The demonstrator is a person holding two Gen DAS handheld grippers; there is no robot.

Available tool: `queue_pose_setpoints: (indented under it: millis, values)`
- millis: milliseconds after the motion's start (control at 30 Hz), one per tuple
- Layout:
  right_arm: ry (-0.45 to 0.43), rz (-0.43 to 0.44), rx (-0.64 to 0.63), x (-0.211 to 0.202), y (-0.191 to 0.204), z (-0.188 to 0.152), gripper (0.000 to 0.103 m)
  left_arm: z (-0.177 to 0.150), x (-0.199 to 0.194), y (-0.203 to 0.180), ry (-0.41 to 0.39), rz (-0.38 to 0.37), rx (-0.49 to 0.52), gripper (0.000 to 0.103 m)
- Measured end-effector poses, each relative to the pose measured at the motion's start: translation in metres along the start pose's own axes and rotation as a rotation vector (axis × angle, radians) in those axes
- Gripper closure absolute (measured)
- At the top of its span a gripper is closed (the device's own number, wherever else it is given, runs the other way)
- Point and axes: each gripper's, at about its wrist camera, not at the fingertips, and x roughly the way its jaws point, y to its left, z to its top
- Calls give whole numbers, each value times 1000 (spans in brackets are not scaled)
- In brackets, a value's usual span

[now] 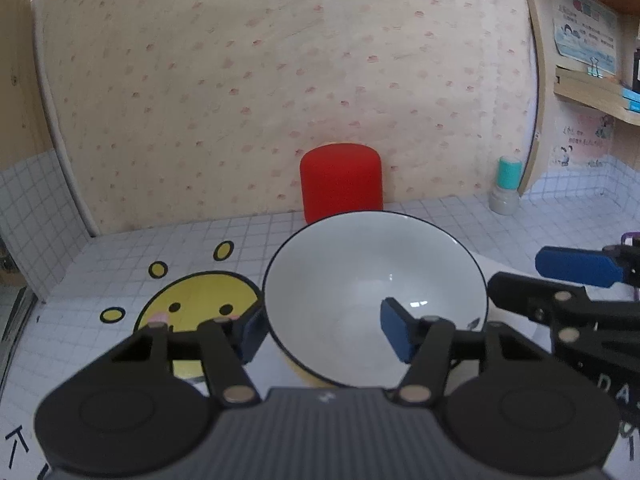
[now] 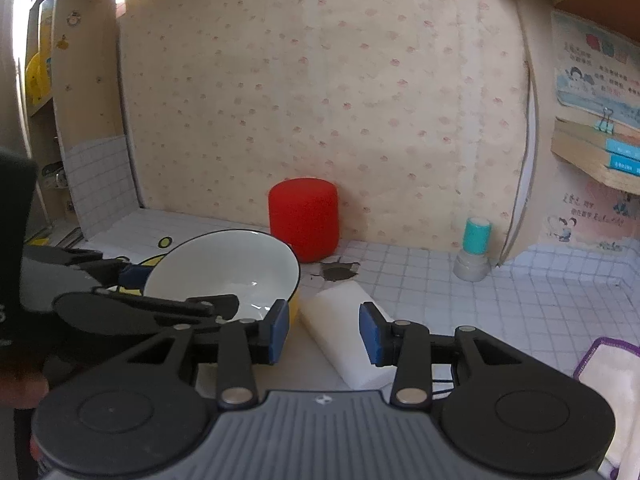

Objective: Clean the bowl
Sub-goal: 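Grasp the yellow bowl rim with the left tool and lift it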

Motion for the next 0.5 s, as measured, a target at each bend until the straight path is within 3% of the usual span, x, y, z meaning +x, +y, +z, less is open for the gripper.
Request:
queue_pose_setpoints:
  millis: [233, 500]
  values:
    - [7, 6, -8, 0, 2, 0, 65, 4, 7, 7, 13, -27, -48, 45]
    - [14, -24, -9, 0, 1, -1, 65, -5, 1, 0, 2, -26, 12, 45]
